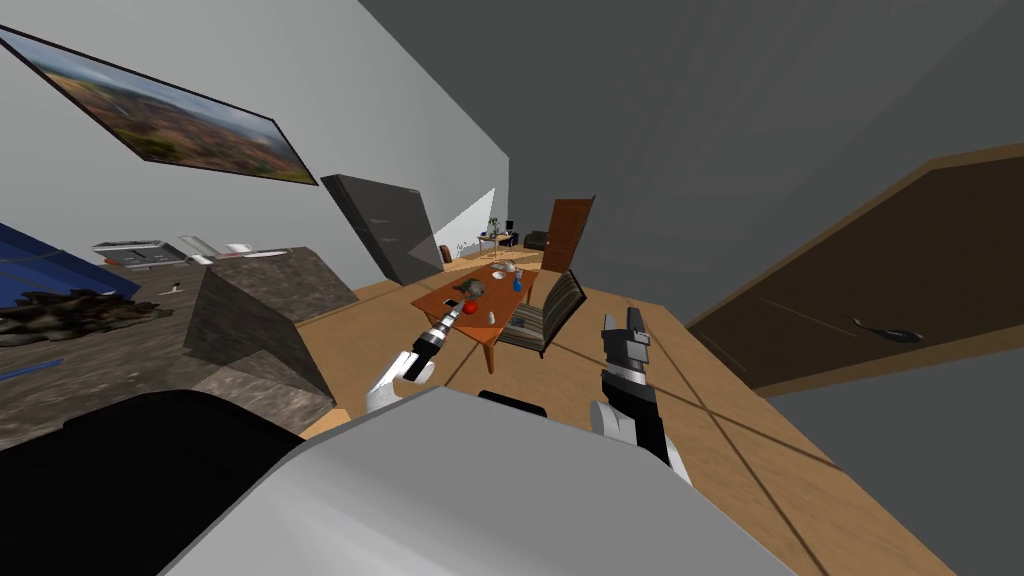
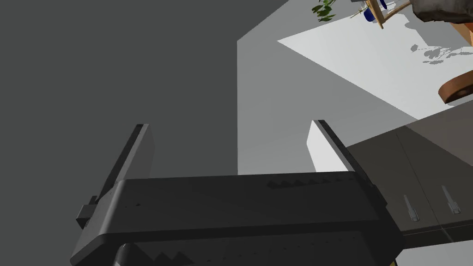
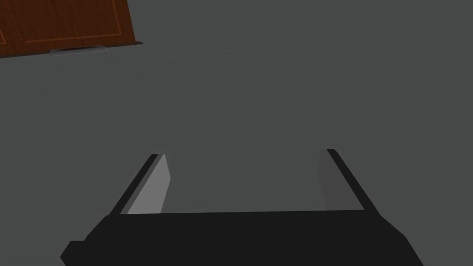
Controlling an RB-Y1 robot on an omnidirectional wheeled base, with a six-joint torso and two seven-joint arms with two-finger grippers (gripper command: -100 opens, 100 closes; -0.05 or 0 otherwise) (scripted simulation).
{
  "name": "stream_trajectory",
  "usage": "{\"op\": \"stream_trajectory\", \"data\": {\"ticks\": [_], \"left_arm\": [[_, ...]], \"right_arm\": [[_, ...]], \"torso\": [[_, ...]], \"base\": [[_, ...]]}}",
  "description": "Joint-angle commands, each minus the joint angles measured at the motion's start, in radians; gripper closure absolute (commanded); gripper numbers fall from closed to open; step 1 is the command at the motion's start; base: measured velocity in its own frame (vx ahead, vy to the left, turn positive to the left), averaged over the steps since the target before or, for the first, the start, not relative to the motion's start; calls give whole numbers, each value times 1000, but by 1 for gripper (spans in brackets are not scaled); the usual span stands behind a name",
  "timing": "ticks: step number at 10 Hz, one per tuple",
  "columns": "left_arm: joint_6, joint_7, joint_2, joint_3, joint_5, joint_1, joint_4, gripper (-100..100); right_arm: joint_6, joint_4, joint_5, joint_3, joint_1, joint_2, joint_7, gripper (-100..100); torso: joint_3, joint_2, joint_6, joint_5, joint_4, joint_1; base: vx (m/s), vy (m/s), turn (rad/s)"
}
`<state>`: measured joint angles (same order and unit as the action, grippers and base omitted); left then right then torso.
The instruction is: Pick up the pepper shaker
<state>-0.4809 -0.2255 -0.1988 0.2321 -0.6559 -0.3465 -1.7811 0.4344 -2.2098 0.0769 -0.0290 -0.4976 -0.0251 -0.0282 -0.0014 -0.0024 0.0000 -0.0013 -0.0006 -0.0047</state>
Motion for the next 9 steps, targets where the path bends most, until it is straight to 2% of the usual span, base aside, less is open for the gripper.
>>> {"op": "stream_trajectory", "data": {"ticks": [1,2,3,4,5,6,7,8,9], "left_arm": [[9,-18,-24,4,-48,21,50,-100],[9,-18,-24,4,-48,21,74,-100],[16,-30,-40,3,-91,37,106,-100],[16,-30,-40,3,-91,37,132,-100],[24,-42,-57,1,-134,53,164,-100],[24,-42,-57,1,-134,53,190,-100],[33,-55,-76,-2,-176,69,227,-100],[33,-55,-76,-2,-176,69,249,-100],[43,-67,-96,-7,-216,85,290,-100]], "right_arm": [[0,0,0,0,0,0,0,0],[0,0,0,0,0,0,0,0],[0,0,0,0,0,0,0,0],[0,0,0,0,0,0,0,0],[0,0,0,0,0,0,0,0],[0,0,0,0,0,0,0,0],[0,0,0,0,0,0,0,0],[0,0,0,0,0,0,0,0],[0,0,0,0,0,0,0,0]], "torso": [[0,0,0,0,0,0],[0,-1,0,0,0,-1],[0,0,0,0,0,-1],[0,0,0,0,0,-1],[0,1,0,0,0,0],[0,-1,0,0,0,-1],[-1,-1,0,0,0,0],[-1,-1,0,0,0,0],[0,0,0,0,0,0]], "base": [[36,-97,1],[25,-88,3],[14,-94,-6],[13,-74,-1],[45,-98,-15],[43,-83,-4],[40,-84,-18],[31,-77,-7],[40,-91,-31]]}}
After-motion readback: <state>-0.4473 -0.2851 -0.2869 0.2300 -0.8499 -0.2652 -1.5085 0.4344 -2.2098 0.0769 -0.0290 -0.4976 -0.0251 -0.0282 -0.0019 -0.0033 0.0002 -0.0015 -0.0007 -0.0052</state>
